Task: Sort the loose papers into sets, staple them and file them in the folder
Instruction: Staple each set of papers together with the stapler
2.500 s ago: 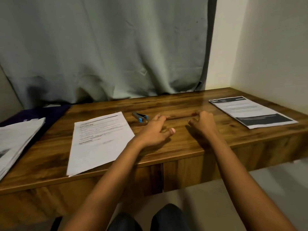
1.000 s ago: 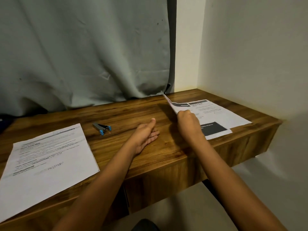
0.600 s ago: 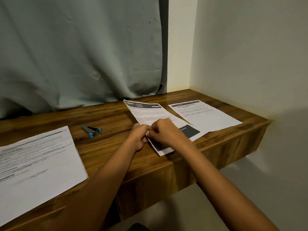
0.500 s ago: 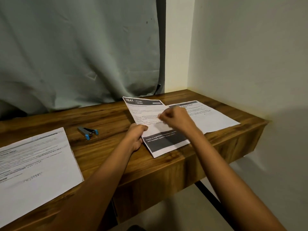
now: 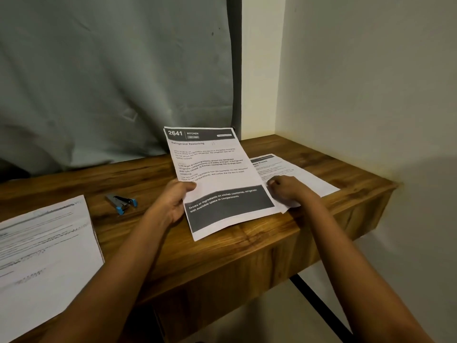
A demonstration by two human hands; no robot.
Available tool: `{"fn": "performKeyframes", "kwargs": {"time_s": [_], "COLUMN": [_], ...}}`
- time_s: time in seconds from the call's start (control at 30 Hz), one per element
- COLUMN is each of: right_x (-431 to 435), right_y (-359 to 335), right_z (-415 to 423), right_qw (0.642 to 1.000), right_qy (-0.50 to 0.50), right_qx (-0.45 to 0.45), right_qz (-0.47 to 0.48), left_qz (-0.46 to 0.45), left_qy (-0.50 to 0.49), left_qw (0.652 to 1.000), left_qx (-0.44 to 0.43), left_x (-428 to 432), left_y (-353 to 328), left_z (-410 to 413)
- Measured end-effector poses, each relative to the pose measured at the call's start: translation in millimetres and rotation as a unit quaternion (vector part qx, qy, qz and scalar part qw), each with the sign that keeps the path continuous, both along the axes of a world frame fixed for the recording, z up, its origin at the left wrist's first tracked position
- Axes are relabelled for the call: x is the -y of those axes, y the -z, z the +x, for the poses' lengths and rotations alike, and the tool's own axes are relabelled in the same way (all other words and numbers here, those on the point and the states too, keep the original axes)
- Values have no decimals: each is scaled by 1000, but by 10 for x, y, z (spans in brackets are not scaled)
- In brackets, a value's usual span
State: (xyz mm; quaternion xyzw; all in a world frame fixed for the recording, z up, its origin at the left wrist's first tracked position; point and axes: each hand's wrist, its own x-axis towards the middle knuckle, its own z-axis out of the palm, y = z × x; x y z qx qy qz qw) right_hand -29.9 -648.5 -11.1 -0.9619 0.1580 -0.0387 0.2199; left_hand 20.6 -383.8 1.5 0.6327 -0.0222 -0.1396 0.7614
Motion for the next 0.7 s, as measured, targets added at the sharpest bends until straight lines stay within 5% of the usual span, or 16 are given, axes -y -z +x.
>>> {"fn": "performKeyframes", "kwargs": {"time_s": [0.23, 0.47, 0.7], "right_x": [-376, -869, -1243], "right_y": [36, 21, 158], "right_z": [50, -10, -79], "right_qw": [994, 949, 932], "right_qy": [-66, -93, -101], "right_qx": [8, 23, 35], "right_qz": [86, 302, 346], "left_qz": [3, 51, 97], "left_qy": [-30, -57, -101], "left_qw": [1000, 997, 990], "left_qx": [2, -25, -37], "left_x": [-492, -835, -1079], "left_y": [-111, -44, 8], "left_z": [32, -51, -129]}}
